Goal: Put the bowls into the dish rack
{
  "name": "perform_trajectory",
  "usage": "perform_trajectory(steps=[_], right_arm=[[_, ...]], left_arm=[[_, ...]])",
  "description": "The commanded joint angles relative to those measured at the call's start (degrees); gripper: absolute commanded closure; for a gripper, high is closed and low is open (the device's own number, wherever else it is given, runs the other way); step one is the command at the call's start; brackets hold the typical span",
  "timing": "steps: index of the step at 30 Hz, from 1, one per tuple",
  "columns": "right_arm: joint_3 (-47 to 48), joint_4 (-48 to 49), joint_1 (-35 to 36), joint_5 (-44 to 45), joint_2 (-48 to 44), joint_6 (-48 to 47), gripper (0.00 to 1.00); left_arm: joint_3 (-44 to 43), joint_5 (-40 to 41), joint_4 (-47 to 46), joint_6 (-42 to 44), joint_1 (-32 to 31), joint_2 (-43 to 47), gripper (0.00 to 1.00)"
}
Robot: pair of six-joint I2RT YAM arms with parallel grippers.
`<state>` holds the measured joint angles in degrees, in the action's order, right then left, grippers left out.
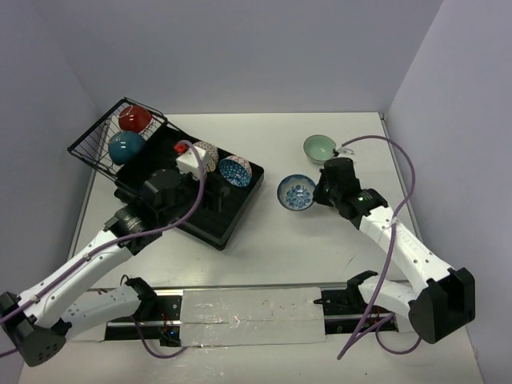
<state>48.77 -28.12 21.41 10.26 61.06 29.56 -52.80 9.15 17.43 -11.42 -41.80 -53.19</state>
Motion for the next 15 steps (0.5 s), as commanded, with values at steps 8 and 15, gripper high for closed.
perform_trajectory(steps=[8, 15], right_arm=[[-9.48, 13.0, 6.45, -7.45, 7.49, 0.68, 1.0], [-11.86, 16.6, 7.68, -7.45, 10.22, -0.12, 0.98]], left_arm=[[-3.46, 3.34, -4.85, 7.64, -18.47, -12.02, 0.01], [-2.83, 2.19, -9.17, 10.27, -24.55, -20.28, 0.01]])
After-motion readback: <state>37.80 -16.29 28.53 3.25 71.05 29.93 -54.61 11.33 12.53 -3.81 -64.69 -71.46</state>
